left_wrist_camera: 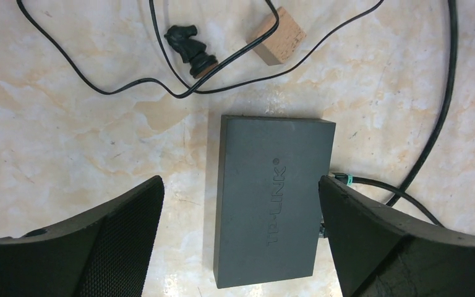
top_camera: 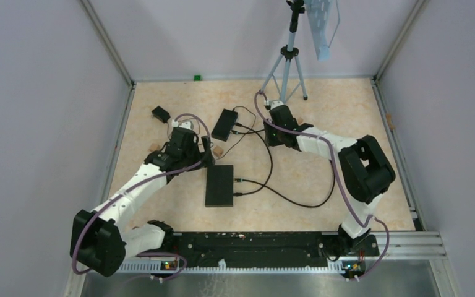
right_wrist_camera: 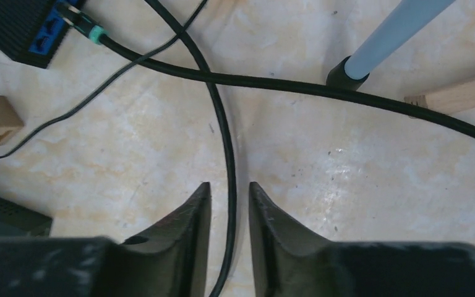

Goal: Insert the plug into the switch port
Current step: Reset both arms

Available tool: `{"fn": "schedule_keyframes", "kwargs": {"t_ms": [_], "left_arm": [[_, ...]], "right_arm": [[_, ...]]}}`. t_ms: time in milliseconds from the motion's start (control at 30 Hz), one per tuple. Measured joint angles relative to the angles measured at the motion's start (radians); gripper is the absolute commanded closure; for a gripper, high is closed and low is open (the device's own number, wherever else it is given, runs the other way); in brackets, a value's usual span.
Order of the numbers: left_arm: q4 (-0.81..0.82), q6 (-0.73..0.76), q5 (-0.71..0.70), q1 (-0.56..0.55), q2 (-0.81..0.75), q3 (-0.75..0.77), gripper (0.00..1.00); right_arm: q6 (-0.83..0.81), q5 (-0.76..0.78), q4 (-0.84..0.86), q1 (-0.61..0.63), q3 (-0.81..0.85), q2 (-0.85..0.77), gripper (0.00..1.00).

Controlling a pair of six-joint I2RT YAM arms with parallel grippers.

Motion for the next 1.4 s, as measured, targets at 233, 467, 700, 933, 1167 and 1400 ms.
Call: {"fn": "schedule_keyframes", "kwargs": {"t_ms": [233, 467, 700, 933, 1167, 1400], "left_arm": [[0.018, 0.016, -0.018, 0.01, -0.109, -0.004, 0.01], [0.028, 0.023, -0.02, 0.045, -0.148, 0.011, 0.01], [0.024, 0.029, -0.011, 0.125, -0.148, 0.085, 0.01], [0.016, 0.035, 0.021, 0.266, -0.148, 0.102, 0.01], [0.015, 0.042, 0.112, 0.448, -0.152, 0.102, 0.01], [0.032, 0.076, 0.209, 0.475, -0.182, 0.067, 0.01]], "right_arm": [[-0.017, -0.021, -0.054, -0.001, -0.119, -0.268, 0.59], [-0.006, -0.034, -0.091, -0.001, -0.223, -0.514, 0.58], [0.012, -0.049, -0.179, -0.001, -0.363, -0.682, 0.55], [0.037, -0.038, -0.226, -0.001, -0.381, -0.761, 0.54], [0.054, -0.016, -0.256, -0.001, -0.406, -0.8, 0.54], [0.076, -0.003, -0.263, -0.001, -0.407, -0.804, 0.46]]}}
